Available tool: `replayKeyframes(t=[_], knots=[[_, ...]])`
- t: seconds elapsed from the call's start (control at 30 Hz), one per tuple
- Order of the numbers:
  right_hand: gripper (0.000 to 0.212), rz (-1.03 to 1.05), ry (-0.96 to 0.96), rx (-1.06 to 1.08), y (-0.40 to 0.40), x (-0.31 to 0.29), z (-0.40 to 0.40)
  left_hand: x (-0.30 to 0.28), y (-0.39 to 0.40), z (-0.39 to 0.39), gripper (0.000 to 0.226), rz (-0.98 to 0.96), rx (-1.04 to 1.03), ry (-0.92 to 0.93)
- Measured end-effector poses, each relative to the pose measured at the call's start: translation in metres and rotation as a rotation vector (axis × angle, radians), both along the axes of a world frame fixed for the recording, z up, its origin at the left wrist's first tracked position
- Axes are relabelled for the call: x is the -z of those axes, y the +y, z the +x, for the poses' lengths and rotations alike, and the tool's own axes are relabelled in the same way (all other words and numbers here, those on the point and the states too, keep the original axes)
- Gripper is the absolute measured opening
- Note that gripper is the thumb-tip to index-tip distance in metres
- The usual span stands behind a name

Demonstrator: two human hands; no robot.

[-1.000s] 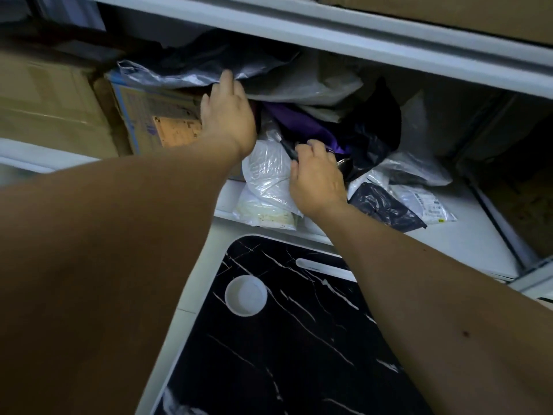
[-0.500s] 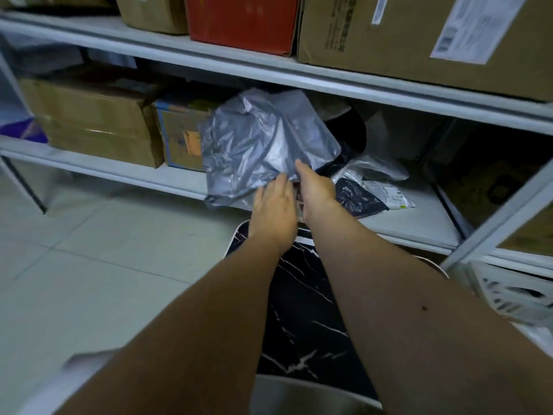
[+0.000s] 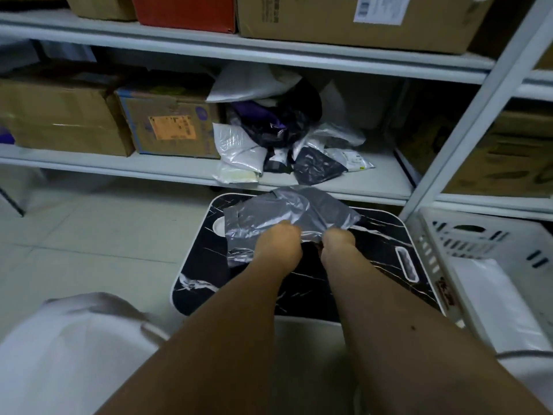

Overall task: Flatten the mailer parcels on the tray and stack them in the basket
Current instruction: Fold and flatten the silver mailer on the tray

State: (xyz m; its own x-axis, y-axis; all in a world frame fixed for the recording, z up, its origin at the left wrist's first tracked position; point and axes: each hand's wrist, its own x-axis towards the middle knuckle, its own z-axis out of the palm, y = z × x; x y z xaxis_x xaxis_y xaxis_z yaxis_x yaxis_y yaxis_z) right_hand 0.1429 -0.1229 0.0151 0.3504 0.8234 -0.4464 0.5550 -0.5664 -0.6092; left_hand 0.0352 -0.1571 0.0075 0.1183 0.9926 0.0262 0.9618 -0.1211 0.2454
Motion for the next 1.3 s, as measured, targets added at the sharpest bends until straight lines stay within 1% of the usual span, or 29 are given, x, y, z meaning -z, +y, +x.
replayKeyframes(t=[0.03,0.07,0.1,0.13,0.17,0.2,0.23,0.27,0.3,0.33,0.37,0.4,0.47,0.53,0.57,0.63,0.73,0.8,0.97,1.13,1.23,1.3], knots=[[0.044,0.008,-0.095,-0.048,-0.003,0.012,0.014,0.003,-0.001,0.003,0.023,-0.008,-0.014,-0.004],[0.044,-0.051,-0.178,-0.103,-0.006,0.022,0.028,0.007,-0.001,0.009,0.023,-0.026,-0.022,-0.005],[0.044,-0.066,-0.207,-0.138,-0.012,0.031,0.037,0.01,-0.001,0.012,0.024,-0.048,-0.027,0.002],[0.043,-0.097,-0.182,-0.091,-0.015,0.036,0.048,0.014,0.0,0.017,0.025,-0.071,-0.023,0.023],[0.042,-0.078,-0.084,0.054,-0.02,0.04,0.054,0.017,0.002,0.02,0.026,-0.094,-0.025,0.05],[0.043,-0.053,0.078,0.254,-0.022,0.043,0.059,0.021,0.003,0.023,0.029,-0.119,-0.035,0.073],[0.047,0.013,0.171,0.408,-0.023,0.049,0.067,0.026,0.004,0.028,0.033,-0.151,-0.052,0.092],[0.053,0.059,0.133,0.533,-0.023,0.052,0.068,0.03,0.004,0.03,0.037,-0.176,-0.069,0.108],[0.059,0.051,-0.004,0.569,-0.023,0.053,0.07,0.036,0.005,0.033,0.04,-0.19,-0.078,0.123],[0.063,0.044,-0.19,0.492,-0.025,0.053,0.067,0.041,0.005,0.034,0.043,-0.183,-0.091,0.128],[0.063,0.085,-0.347,0.36,-0.025,0.055,0.063,0.047,0.006,0.033,0.047,-0.163,-0.102,0.133],[0.062,0.17,-0.457,0.227,-0.02,0.058,0.06,0.053,0.009,0.034,0.053,-0.148,-0.106,0.139],[0.058,0.319,-0.56,-0.046,-0.013,0.063,0.051,0.065,0.015,0.033,0.062,-0.157,-0.111,0.145],[0.055,0.385,-0.622,-0.299,-0.005,0.072,0.041,0.075,0.023,0.035,0.064,-0.175,-0.128,0.143],[0.054,0.406,-0.636,-0.391,-0.001,0.076,0.037,0.078,0.025,0.035,0.065,-0.177,-0.141,0.146],[0.053,0.433,-0.656,-0.508,0.005,0.085,0.033,0.083,0.03,0.033,0.064,-0.161,-0.167,0.165],[0.055,0.435,-0.714,-0.596,0.01,0.102,0.031,0.091,0.036,0.027,0.062,-0.131,-0.2,0.185],[0.057,0.398,-0.717,-0.624,0.017,0.113,0.031,0.1,0.04,0.023,0.061,-0.134,-0.215,0.176],[0.063,0.308,-0.645,-0.612,0.026,0.138,0.035,0.126,0.047,0.022,0.062,-0.201,-0.24,0.143],[0.065,0.214,-0.654,-0.642,0.03,0.154,0.032,0.143,0.052,0.021,0.062,-0.224,-0.244,0.147],[0.075,0.207,-0.669,-0.642,0.029,0.162,0.029,0.15,0.05,0.02,0.062,-0.217,-0.245,0.161],[0.068,0.19,-0.67,-0.646,0.031,0.165,0.03,0.153,0.051,0.021,0.061,-0.223,-0.242,0.155]])
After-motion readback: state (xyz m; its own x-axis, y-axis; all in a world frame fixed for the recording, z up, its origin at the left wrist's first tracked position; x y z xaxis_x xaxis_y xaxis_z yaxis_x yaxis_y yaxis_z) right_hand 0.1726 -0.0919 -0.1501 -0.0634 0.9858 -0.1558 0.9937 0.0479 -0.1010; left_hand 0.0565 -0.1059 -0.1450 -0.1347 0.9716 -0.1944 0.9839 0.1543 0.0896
